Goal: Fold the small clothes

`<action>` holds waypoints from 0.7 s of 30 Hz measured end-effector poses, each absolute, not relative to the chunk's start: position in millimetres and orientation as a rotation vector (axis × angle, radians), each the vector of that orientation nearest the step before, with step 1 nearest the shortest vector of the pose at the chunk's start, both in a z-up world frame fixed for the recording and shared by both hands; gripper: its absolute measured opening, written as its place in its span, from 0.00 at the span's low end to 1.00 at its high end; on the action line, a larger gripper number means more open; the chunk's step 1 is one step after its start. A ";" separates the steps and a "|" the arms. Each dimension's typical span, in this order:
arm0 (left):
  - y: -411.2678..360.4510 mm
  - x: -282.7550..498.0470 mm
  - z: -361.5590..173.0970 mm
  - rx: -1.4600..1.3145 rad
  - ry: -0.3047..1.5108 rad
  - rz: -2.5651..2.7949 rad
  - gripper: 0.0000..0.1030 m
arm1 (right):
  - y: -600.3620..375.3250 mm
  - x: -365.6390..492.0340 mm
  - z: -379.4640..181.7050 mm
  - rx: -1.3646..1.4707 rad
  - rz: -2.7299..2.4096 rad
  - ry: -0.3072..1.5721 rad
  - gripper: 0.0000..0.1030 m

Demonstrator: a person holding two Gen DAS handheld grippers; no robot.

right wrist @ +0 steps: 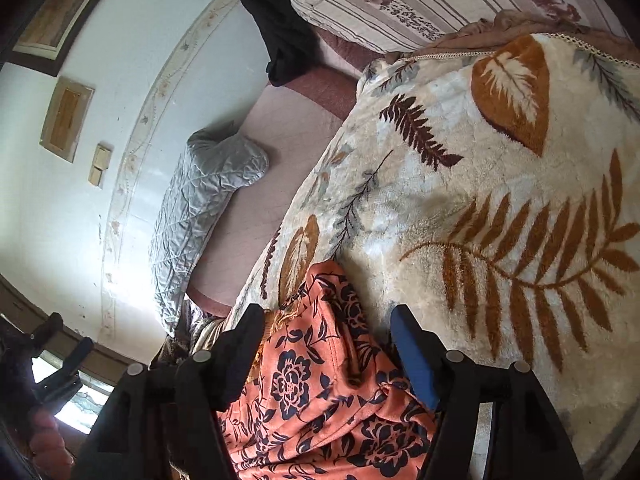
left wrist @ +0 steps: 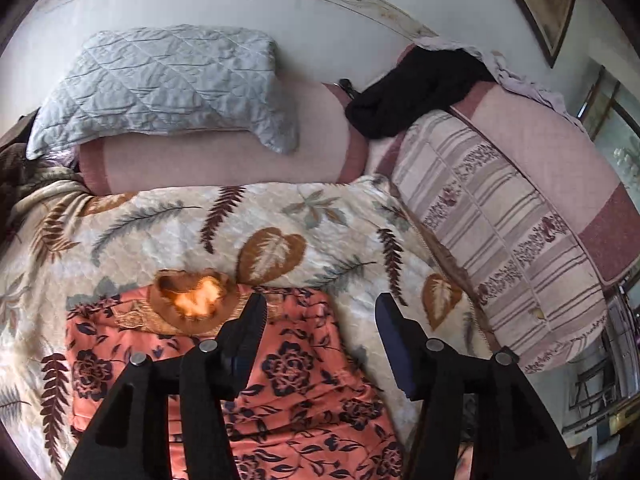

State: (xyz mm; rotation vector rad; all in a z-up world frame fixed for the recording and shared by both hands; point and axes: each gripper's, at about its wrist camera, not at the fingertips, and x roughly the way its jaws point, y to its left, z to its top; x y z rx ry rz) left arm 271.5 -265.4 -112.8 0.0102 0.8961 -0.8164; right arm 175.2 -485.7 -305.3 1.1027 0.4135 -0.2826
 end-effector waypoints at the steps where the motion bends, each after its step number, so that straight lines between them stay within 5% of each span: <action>1: -249.7 278.2 -118.9 0.000 0.892 -0.781 0.56 | -482.6 179.3 -305.7 1.099 -0.265 0.427 0.67; 8: -121.3 323.3 -215.9 0.008 0.913 -0.361 0.56 | -463.6 210.6 -318.8 1.114 -0.169 0.521 0.66; 11: -75.3 327.2 -254.0 0.000 0.925 -0.210 0.56 | -449.2 221.6 -302.7 1.008 -0.134 0.488 0.55; 19: -79.4 329.0 -333.3 0.204 0.997 -0.129 0.56 | -410.5 275.1 -329.4 0.868 -0.166 0.748 0.52; 21: -76.0 326.0 -344.8 0.199 0.991 -0.144 0.59 | -407.7 281.4 -345.1 0.836 -0.212 0.839 0.39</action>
